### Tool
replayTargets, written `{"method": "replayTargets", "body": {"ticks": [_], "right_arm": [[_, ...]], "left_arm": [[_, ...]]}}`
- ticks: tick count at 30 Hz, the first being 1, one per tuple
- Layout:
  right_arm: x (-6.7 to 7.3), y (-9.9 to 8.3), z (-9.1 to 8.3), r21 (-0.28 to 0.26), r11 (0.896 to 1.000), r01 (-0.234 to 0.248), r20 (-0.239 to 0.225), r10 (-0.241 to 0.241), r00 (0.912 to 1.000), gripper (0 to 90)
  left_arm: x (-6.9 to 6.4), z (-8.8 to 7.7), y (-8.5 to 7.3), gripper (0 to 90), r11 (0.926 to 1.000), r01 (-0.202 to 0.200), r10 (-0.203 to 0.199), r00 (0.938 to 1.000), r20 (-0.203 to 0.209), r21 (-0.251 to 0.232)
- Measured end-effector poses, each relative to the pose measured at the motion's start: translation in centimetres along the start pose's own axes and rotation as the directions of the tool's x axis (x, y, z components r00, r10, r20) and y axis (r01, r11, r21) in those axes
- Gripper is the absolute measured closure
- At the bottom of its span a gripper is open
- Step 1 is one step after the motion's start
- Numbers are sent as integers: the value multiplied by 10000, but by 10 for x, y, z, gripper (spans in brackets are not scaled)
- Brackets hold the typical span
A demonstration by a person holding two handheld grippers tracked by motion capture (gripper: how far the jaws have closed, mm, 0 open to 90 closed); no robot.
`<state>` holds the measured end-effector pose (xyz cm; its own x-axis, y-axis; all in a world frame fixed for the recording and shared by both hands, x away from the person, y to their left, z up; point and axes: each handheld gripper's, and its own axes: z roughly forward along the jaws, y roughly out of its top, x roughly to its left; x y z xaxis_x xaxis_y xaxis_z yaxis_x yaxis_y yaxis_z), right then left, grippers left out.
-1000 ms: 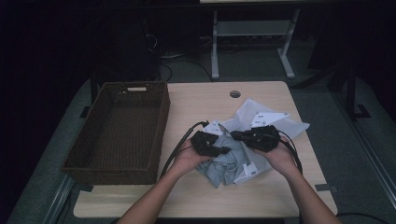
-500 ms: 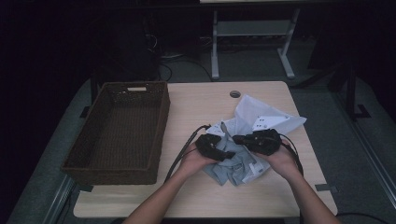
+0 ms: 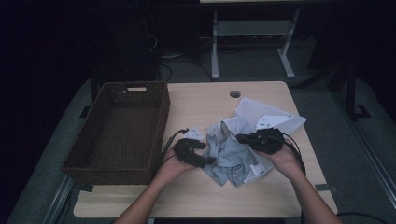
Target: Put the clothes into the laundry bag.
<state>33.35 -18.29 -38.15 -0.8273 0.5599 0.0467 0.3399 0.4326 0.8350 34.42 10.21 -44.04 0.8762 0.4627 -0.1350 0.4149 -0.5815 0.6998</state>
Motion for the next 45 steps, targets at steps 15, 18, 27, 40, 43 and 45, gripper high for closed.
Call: {"method": "replayTargets", "body": {"ticks": [15,18,27,40,43,45], "right_arm": [[-1,-1,3,144,9999,49,-4,-49,10000,884],[-1,-2,3,170,9998,52,-10,-51,10000,883],[5,3,5,110,9997,207,-142,-206,9997,883],[11,19,-9,-505,9977,447,-131,-454,9989,884],[13,19,-10,-536,9975,462,-199,-473,9987,884],[14,19,-9,-551,9973,482,-244,-496,9985,884]], "left_arm": [[7,19,-8,831,9974,-368,384,9990,-243,626],[7,9,-3,847,9995,-323,323,9994,-76,10],[-9,-31,18,852,9721,-335,443,9982,412,-2320],[-24,-2,56,850,9727,-1208,1346,9892,577,-1982],[-19,11,63,850,9772,-1120,1199,9922,334,-1802],[-16,21,65,850,9805,-1107,1150,9932,170,-1622]]}}
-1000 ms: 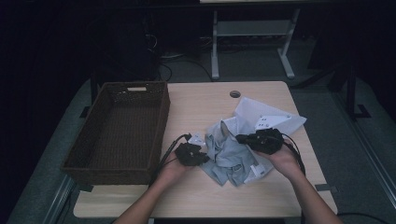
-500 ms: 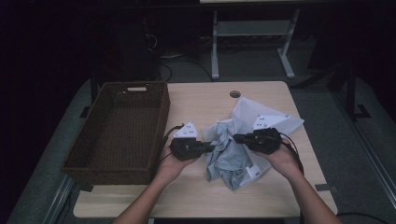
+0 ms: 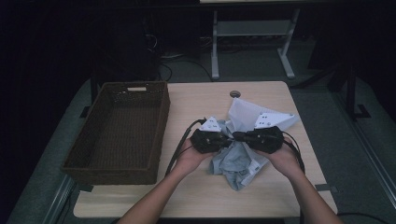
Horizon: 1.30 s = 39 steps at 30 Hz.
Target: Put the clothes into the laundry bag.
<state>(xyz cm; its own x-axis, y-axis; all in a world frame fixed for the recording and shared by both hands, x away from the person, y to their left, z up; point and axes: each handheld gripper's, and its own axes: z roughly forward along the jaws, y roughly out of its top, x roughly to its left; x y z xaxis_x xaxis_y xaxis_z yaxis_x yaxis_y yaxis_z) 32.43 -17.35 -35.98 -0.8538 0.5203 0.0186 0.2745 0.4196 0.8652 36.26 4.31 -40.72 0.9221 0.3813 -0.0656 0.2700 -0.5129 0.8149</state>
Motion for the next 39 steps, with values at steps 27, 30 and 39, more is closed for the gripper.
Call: {"method": "replayTargets", "body": {"ticks": [27,30,39], "right_arm": [[-3,-6,3,192,9997,-159,-23,160,9999,884],[-2,-6,5,215,9997,-136,-35,137,9999,884],[-5,-7,4,193,9997,-158,-65,160,9999,884]], "left_arm": [[19,-41,-26,381,9927,1204,-1183,9796,-1622,36],[30,-42,-22,378,9908,1334,-1356,9742,-1805,-242],[59,-15,-3,328,9911,1291,-1323,9828,-1290,-332]]}}
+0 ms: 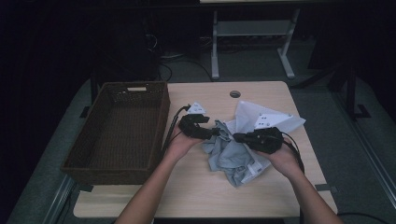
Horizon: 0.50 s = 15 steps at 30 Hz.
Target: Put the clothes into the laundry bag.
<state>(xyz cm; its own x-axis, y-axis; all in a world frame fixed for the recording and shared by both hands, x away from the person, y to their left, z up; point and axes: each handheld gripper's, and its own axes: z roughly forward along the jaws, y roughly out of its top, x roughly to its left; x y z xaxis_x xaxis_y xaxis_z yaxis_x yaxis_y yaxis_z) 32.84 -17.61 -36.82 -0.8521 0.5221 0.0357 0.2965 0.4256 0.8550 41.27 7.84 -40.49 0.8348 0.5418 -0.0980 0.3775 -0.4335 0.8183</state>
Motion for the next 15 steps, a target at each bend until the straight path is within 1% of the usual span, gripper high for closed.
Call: {"method": "replayTargets", "body": {"ticks": [1,2,3,4,5,7,9,10,11,13,14,15], "right_arm": [[0,0,0,14,10000,-34,11,34,10000,884],[-1,0,-1,7,10000,-29,21,29,10000,884],[-1,0,-1,-2,10000,-22,26,22,10000,884],[-1,0,-1,-13,10000,-22,27,22,10000,884],[-1,0,-1,-13,10000,-43,30,43,10000,884],[-2,0,-1,-28,10000,-48,52,48,10000,884],[-2,0,-2,-45,10000,-45,56,45,10000,884],[-2,0,-2,-61,10000,-35,61,35,10000,884],[-2,0,-2,-64,10000,-35,67,36,10000,884],[-3,0,-3,-78,10000,-46,92,47,9999,884],[-3,1,-3,-77,10000,-61,112,62,9999,884],[-3,1,-3,-92,9999,-70,110,71,9999,884]], "left_arm": [[1,4,1,336,10000,-42,40,9998,217,59],[1,8,1,386,9998,-154,148,9991,388,156],[0,11,1,457,9994,-319,312,9987,400,165],[-1,14,0,536,9989,-405,395,9982,447,216],[-2,17,-1,591,9984,-468,450,9975,546,328],[-6,19,-2,753,9958,-779,749,9953,616,483],[-11,20,-3,844,9932,-998,949,9923,792,604],[-14,20,-4,855,9919,-1116,1060,9904,891,604],[-18,20,-4,859,9913,-1172,1103,9880,1085,595],[-28,19,-4,864,9900,-1322,1236,9811,1487,496],[-35,20,-3,865,9871,-1526,1433,9768,1594,480],[-39,20,-3,866,9850,-1666,1576,9747,1585,457]]}}
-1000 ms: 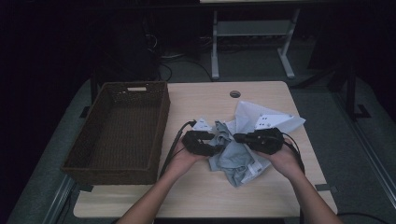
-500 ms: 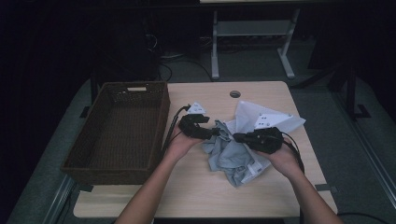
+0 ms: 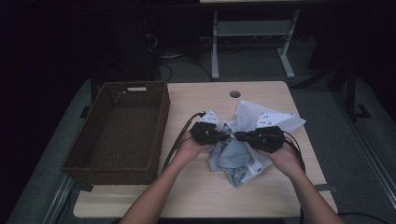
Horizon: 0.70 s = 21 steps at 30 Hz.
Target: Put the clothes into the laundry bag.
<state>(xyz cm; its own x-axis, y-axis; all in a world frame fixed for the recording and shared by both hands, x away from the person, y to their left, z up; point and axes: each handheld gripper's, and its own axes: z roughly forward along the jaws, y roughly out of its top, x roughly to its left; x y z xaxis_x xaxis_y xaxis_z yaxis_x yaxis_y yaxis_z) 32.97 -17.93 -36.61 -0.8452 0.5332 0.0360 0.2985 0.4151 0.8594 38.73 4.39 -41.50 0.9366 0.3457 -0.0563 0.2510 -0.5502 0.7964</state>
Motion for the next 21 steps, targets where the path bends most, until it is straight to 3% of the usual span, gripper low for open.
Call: {"method": "replayTargets", "body": {"ticks": [3,5,7,11,14,17,21], "right_arm": [[1,1,0,9,10000,19,0,-19,10000,884],[3,1,0,31,10000,74,31,-74,10000,884],[3,1,-1,60,9999,138,180,-139,9997,884],[-3,0,-4,-74,10000,-26,539,30,9985,885],[-5,1,-5,-142,9998,-111,572,119,9983,885],[0,4,-2,-177,9998,-28,261,32,9997,885],[13,8,-2,-109,9997,197,-84,-197,9998,885]], "left_arm": [[-7,8,4,865,9998,-134,135,9999,49,-110],[-8,14,7,866,9997,83,-75,9991,413,-210],[-11,17,8,868,9999,28,-21,9984,572,-124],[-17,16,5,869,10000,-35,35,9961,885,4],[-21,11,3,869,9999,-85,79,9964,848,70],[-21,5,1,869,9999,0,4,9996,276,-142],[-13,-3,1,869,9934,565,-624,9964,-568,-1003]]}}
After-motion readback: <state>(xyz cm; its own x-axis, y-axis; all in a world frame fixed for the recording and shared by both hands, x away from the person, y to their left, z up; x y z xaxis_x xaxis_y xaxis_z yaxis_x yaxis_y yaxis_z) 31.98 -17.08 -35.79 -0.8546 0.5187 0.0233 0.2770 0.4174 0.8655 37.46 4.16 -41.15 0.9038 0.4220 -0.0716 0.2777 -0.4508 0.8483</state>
